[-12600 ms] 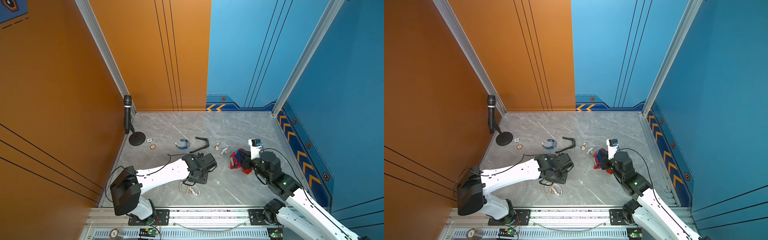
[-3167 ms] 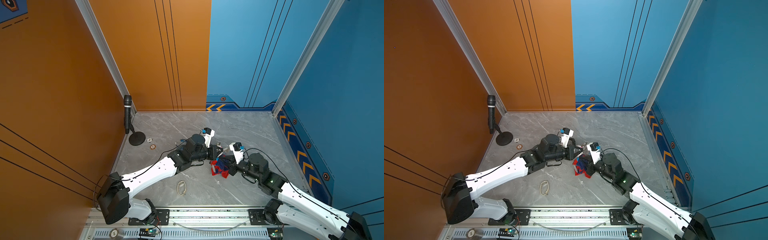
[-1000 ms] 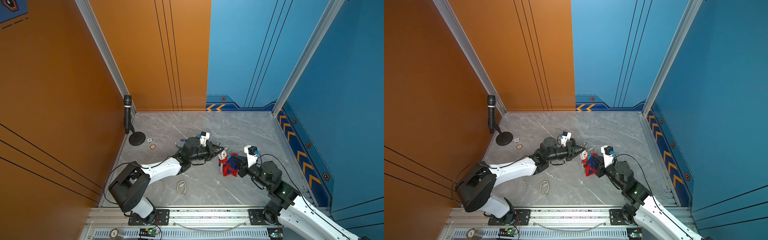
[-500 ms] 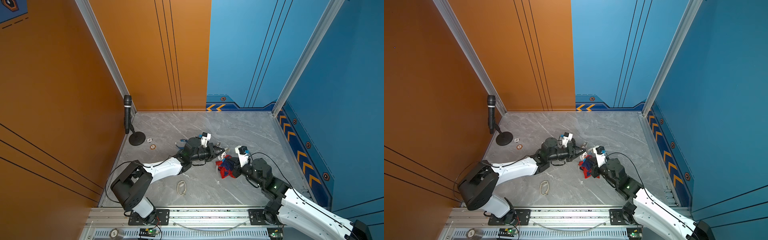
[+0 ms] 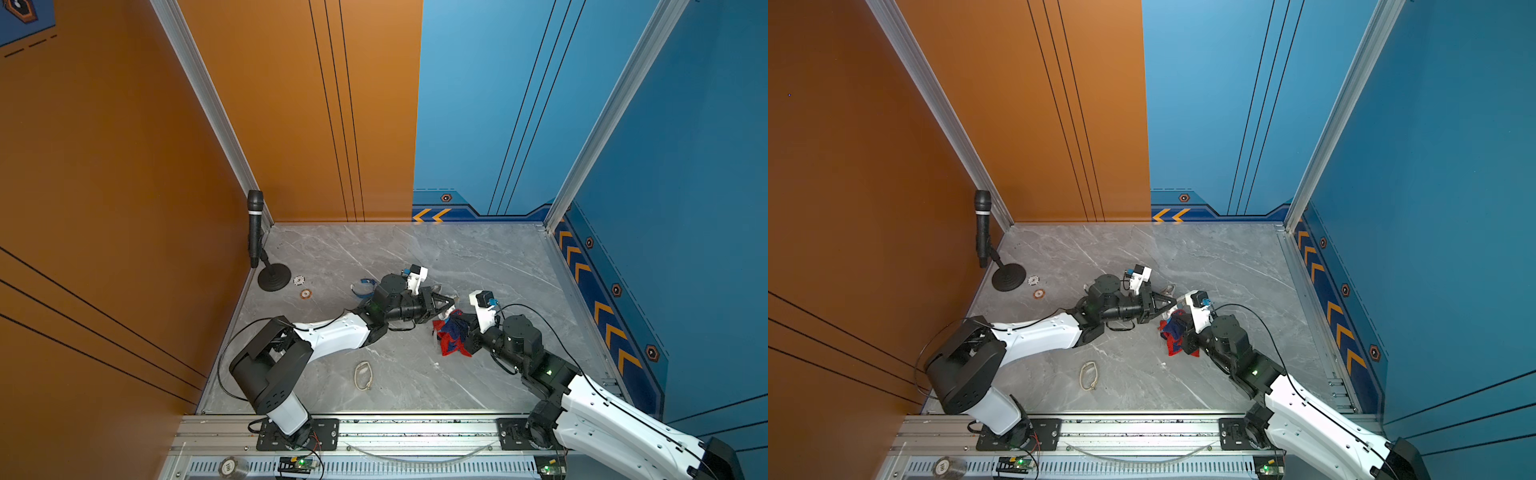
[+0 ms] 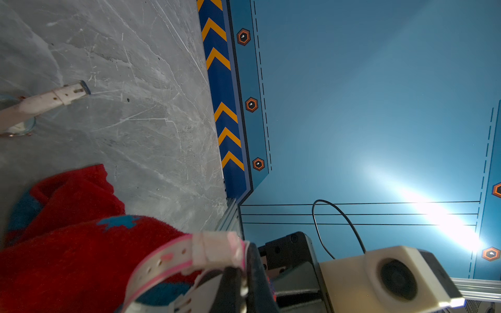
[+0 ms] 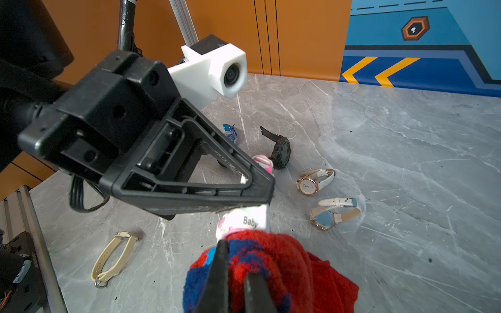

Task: Wipe the watch dial
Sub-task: Wipe the dirt from the watch dial.

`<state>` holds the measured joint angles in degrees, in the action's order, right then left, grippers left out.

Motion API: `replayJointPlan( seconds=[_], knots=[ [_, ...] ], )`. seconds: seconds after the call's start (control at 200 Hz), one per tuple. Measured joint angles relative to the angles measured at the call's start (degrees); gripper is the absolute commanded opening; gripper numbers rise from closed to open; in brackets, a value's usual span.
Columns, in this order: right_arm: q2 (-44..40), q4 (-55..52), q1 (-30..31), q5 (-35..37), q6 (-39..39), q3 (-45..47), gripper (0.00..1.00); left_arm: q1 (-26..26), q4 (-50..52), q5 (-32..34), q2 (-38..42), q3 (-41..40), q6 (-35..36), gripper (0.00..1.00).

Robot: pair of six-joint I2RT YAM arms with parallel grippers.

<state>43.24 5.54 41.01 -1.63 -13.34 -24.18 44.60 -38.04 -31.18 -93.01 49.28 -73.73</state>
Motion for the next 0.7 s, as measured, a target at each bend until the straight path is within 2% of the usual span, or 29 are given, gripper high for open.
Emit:
replayJointPlan(
  seconds=[0.26, 0.701],
  knots=[
    [0.37, 0.04, -4.28, -2.86, -0.70, 0.00, 0.00, -0.02, -0.28, 0.04, -0.46, 0.24, -0.02, 0.00],
    [0.63, 0.48, -3.52, -2.56, -3.91, 0.00, 0.00, 0.09, -1.07, -0.15, -2.38, 1.20, -0.02, 0.00]
  ],
)
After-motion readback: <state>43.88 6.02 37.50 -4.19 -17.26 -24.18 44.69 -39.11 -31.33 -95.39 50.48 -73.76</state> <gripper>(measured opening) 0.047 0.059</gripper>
